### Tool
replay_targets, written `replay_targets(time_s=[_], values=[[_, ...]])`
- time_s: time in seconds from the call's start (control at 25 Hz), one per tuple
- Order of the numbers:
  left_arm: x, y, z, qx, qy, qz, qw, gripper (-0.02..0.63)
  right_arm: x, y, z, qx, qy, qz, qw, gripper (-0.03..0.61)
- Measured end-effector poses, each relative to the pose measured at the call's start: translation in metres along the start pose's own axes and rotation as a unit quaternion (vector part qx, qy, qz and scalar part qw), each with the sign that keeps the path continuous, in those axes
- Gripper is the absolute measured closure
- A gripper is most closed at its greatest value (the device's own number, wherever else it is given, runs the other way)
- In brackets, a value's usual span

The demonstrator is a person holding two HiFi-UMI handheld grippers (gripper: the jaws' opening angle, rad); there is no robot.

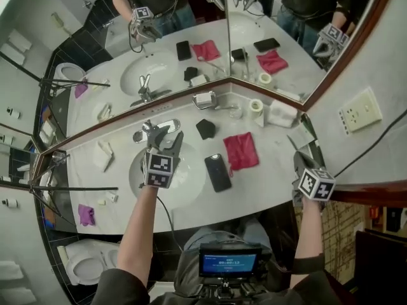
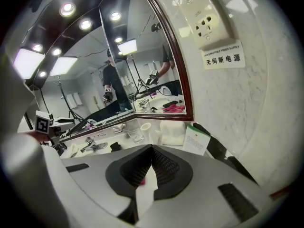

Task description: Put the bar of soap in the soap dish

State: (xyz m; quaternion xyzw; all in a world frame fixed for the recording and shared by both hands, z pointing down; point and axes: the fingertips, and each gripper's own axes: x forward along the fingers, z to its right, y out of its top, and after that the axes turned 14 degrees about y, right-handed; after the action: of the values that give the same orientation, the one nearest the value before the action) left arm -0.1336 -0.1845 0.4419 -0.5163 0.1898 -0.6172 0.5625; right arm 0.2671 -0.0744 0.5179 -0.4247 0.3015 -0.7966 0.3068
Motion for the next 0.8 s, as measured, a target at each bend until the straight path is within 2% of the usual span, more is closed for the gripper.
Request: replay_targets(time_s=[0.08, 0.2, 0.32, 0.44, 0.6, 0.8], values=[[0.027, -0.006, 0.009, 0.058, -0.016, 0.003, 0.9982, 0.420, 0.001, -0.007, 0.000, 0.005, -0.001, -0.002, 1.000, 0.560], [0.068, -0.020, 0.024, 0.141, -0.039, -0.005, 0.9892, 0.363, 0.006, -0.017, 0.002, 0.014, -0.002, -0.003, 1.000, 0.560], [0.111, -0.045, 0.039, 0.216, -0.067, -0.011, 0.9740, 0.317, 0.016, -0.031, 0.002, 0.020, 0.000, -0.005, 1.000, 0.560], [0.146, -0.053, 0.047, 0.278, -0.067, -0.009, 0.9582, 0.268, 0.025, -0.044, 0.000, 0.025, 0.001, -0.007, 1.000, 0.560], [0.186, -0.066, 0.059, 0.330, -0.088, -0.008, 0.9398, 0.253, 0.031, -0.056, 0.001, 0.028, 0.001, -0.007, 1.000, 0.560], [0.221, -0.074, 0.071, 0.366, -0.103, -0.006, 0.9248, 0.253, 0.032, -0.071, 0.010, 0.031, -0.004, -0.011, 0.999, 0.560]])
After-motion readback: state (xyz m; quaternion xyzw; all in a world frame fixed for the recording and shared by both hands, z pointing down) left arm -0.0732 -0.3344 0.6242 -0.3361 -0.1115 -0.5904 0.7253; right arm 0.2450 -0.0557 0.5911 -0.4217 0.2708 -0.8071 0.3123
